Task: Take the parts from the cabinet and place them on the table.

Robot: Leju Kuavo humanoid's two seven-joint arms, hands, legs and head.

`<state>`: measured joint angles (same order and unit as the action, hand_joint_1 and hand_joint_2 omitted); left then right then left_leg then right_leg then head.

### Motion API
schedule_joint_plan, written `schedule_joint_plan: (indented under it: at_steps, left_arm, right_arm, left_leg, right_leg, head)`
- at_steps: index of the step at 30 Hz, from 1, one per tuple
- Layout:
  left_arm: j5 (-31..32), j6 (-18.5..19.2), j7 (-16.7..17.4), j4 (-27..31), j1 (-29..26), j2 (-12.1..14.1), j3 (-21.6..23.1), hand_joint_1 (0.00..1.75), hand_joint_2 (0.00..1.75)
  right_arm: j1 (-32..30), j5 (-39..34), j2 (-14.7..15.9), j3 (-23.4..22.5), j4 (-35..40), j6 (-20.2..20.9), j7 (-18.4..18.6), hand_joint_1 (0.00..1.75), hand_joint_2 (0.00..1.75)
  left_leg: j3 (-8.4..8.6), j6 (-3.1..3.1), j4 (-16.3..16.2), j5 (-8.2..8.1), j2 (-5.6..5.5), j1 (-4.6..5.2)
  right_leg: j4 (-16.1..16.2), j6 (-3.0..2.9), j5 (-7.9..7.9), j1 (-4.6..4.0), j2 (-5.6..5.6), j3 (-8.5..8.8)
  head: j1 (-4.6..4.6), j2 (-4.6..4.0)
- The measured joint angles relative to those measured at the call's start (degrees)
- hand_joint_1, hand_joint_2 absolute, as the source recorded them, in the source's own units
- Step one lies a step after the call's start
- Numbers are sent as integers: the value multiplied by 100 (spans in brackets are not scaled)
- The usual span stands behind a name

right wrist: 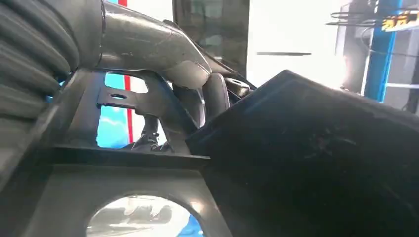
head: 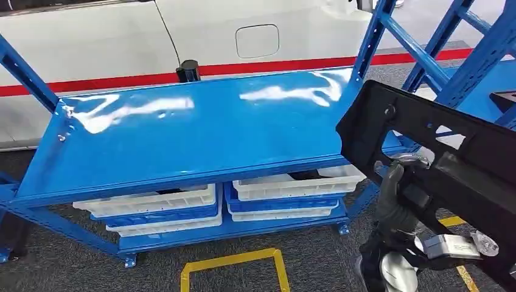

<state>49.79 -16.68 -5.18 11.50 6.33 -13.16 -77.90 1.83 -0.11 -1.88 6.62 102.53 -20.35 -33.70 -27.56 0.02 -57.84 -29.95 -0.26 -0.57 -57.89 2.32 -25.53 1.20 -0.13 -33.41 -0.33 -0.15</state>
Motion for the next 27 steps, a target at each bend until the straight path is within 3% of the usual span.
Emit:
schedule_joint_plan:
  at_steps: [2,3,4,5,6,8,9,10,11,12,13,14,15,16,18,19,20,21,22,23,24,25,26,27]
  left_arm:
    - [4,0,0,0,2,2,15,0,175]
    - [4,0,5,0,0,4,20,0,175]
    - [4,0,7,0,-12,2,22,0,175]
    - [4,0,9,0,-8,2,22,0,175]
    - [4,0,9,0,-6,7,29,0,175]
    - [4,0,9,0,-8,7,35,0,175]
    - [4,0,9,0,-8,7,39,0,175]
    - [4,-2,9,0,-8,7,42,0,175]
    - [4,-2,11,0,-8,7,44,0,175]
    - [4,-8,13,0,-9,7,44,0,175]
    - [4,-6,15,0,-8,7,44,0,175]
    - [7,-6,15,0,-7,7,48,0,175]
    - [22,-6,15,0,-9,7,57,0,175]
    - [48,0,13,0,-10,7,66,0,175]
    - [55,13,2,0,-12,11,68,0,175]
    - [55,22,2,0,-28,13,68,0,175]
    - [57,20,2,0,-32,24,68,0,175]
    - [57,18,2,0,-35,22,70,0,175]
    - [57,20,2,0,-39,24,72,0,175]
    - [59,20,2,0,-40,28,74,0,175]
    - [61,20,2,0,-38,35,77,0,175]
    - [61,20,2,0,-38,35,79,0,175]
    - [61,16,2,0,-39,37,88,0,175]
    - [61,7,2,0,-38,44,96,0,175]
  right_arm:
    - [3,-15,2,-2,15,44,-4,175,175]
    - [-3,-20,2,-2,20,50,-7,175,175]
    - [-13,-26,2,-7,22,50,-7,175,175]
    - [-21,-33,20,-17,22,50,-11,175,175]
    - [-22,-39,20,-17,22,50,-13,175,175]
    - [-31,-39,26,-17,24,54,-13,175,175]
    - [-34,-39,28,-20,24,61,-13,175,175]
    - [-41,-39,31,-24,24,81,-13,175,175]
    - [-51,-39,31,-33,24,94,-20,175,175]
    - [-61,-39,31,-43,24,105,-24,175,175]
    - [-64,-44,31,-52,24,127,-33,175,175]
    - [-62,-55,31,-59,31,153,-39,175,175]
    - [-62,-63,33,-70,55,166,-44,175,175]
    - [-67,-66,33,-79,85,181,-61,175,175]
    - [-112,-63,33,-103,114,186,-85,175,175]
    - [-149,-63,35,-111,118,186,-94,175,175]
    - [-161,-61,35,-116,124,186,-98,175,175]
    - [-188,-59,29,-118,137,186,-98,175,175]
    - [-210,-57,20,-118,164,186,-101,175,175]
    - [-226,-57,20,-120,168,186,-105,175,175]
    - [-237,-59,22,-122,175,186,-107,175,175]
    - [-249,-57,20,-125,179,188,-107,175,175]
    - [-264,-57,20,-125,179,188,-107,175,175]
    - [-275,-59,22,-127,179,190,-107,175,175]
  left_leg:
    - [-70,38,27,-16,-10,43]
    - [-114,96,13,16,-9,63]
    - [-214,190,73,92,10,53]
    - [-225,251,83,166,47,41]
    - [-316,328,83,231,50,40]
    - [-469,354,81,347,69,69]
    - [-555,362,76,414,78,87]
    - [-625,364,73,482,85,101]
    - [-714,363,67,546,85,112]
    - [-789,359,59,605,85,121]
    - [-861,347,50,664,84,128]
    - [-903,332,38,718,81,132]
    - [-938,299,26,756,76,161]
    - [-950,267,29,817,83,165]
    - [-952,214,66,926,86,146]
    - [-966,176,78,978,77,165]
    - [-1027,149,23,878,54,128]
    - [-1092,99,-161,532,35,115]
    - [-1191,55,-566,110,30,85]
    - [-1293,15,-1009,-194,29,61]
    - [-1367,-27,-1429,-376,28,37]
    - [-1370,-59,-1669,-365,27,11]
    - [-1279,-84,-1690,-214,28,-21]
    - [-1096,-106,-1513,-18,28,-55]
  right_leg:
    - [3,114,81,10,-12,-41]
    - [21,152,132,27,-20,-56]
    - [25,212,170,-12,-16,-83]
    - [-78,186,32,33,-14,-178]
    - [-347,118,-275,17,-12,-306]
    - [-1150,37,-818,9,-8,-515]
    - [-1540,48,-960,4,-7,-585]
    - [-1730,95,-939,3,-6,-560]
    - [-1666,162,-804,3,-7,-418]
    - [-1415,223,-613,-2,-7,-193]
    - [-971,251,-461,-12,-7,137]
    - [-443,215,-440,-30,-7,511]
    - [86,121,-606,-66,-13,851]
    - [337,64,-673,-110,-5,970]
    - [299,5,-624,-137,2,872]
    - [318,-45,-559,-94,-1,836]
    - [329,-81,-492,10,-30,791]
    - [329,-163,-420,-7,-21,719]
    - [328,-200,-358,-6,-23,648]
    - [322,-198,-301,-9,-25,594]
    - [312,-188,-243,-11,-28,546]
    - [289,-170,-188,-10,-31,473]
    - [263,-148,-149,-4,-30,393]
    - [220,-109,-122,13,-29,315]
  head:
    - [-2,0]
    - [13,0]
    - [7,0]
    - [0,0]
    - [59,0]
    - [66,0]
    - [70,0]
    - [70,0]
    - [72,0]
    - [70,0]
    - [70,0]
    - [72,0]
    - [70,0]
    - [52,0]
    - [48,0]
    - [42,0]
    - [55,0]
    - [16,0]
    - [-22,0]
    - [-13,0]
    - [-17,0]
    - [-15,0]
    - [-22,0]
    - [-15,0]
